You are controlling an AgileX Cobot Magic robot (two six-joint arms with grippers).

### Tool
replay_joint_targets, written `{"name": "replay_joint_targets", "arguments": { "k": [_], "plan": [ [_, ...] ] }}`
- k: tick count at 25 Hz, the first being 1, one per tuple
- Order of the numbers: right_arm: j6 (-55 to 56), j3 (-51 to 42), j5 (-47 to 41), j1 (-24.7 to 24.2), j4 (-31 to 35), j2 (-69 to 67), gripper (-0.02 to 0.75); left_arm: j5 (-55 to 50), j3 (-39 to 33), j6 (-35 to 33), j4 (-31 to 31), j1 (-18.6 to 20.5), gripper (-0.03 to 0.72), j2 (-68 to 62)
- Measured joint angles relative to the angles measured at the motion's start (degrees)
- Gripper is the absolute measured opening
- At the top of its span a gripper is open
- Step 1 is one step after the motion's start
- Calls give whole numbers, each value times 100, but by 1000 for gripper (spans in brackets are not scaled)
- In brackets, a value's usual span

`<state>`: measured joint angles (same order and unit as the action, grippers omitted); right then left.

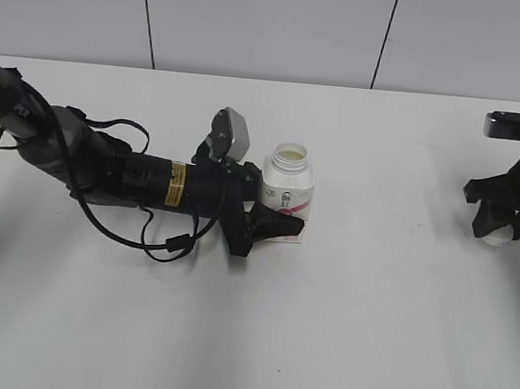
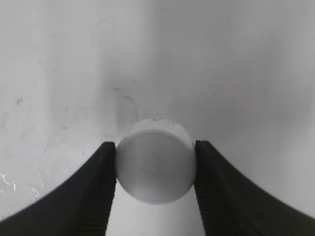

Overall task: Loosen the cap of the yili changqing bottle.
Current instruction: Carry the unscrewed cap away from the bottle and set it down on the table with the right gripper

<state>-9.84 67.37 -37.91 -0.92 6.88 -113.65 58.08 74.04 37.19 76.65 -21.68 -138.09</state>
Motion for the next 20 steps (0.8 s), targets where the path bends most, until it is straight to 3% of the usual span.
{"name": "replay_joint_targets", "arguments": {
  "k": [17, 20],
  "plan": [
    [0, 0, 24, -6, -18, -208, 388, 0, 0, 0, -5, 0, 403, 0],
    [0, 0, 24, -6, -18, -208, 433, 0, 0, 0, -5, 0, 403, 0]
  ]
}}
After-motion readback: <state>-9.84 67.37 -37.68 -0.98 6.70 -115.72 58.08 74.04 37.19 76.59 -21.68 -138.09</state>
